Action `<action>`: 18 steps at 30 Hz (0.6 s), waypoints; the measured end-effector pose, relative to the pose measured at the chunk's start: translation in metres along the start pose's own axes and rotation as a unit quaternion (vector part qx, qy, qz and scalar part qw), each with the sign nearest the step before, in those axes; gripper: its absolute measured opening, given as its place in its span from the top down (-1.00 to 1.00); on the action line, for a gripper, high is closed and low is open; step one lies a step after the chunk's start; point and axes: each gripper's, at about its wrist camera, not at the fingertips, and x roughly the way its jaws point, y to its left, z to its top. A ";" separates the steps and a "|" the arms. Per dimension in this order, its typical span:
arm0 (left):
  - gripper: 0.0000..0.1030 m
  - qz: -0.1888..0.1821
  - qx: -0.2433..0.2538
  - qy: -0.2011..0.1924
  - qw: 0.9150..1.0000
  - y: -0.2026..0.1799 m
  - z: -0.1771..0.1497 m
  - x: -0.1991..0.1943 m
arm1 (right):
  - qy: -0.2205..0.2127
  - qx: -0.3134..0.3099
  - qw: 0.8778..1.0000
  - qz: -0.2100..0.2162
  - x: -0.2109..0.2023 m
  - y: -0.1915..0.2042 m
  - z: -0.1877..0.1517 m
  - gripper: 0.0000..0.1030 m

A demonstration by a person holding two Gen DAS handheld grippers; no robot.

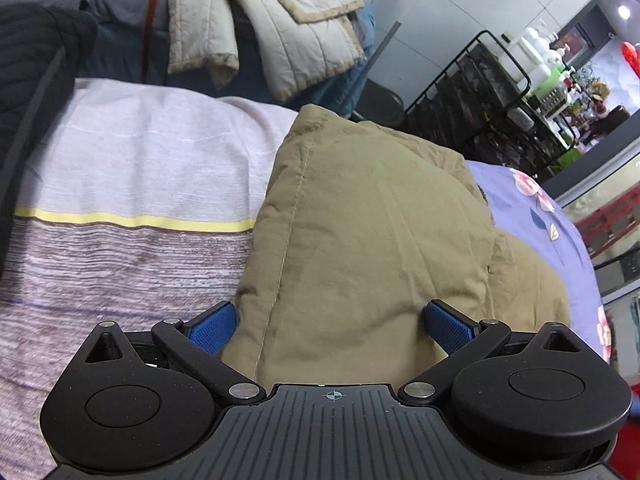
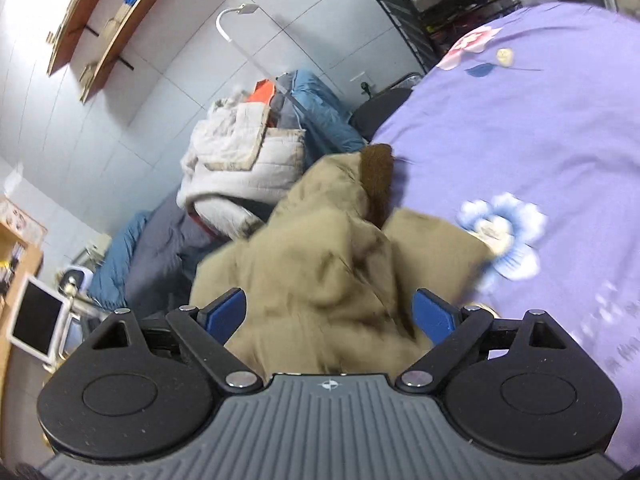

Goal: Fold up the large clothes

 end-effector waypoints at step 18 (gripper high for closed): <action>-1.00 0.200 -0.153 -0.127 0.959 0.116 -0.120 -0.212 | 0.246 -0.059 0.912 0.322 0.161 0.267 -0.069 0.77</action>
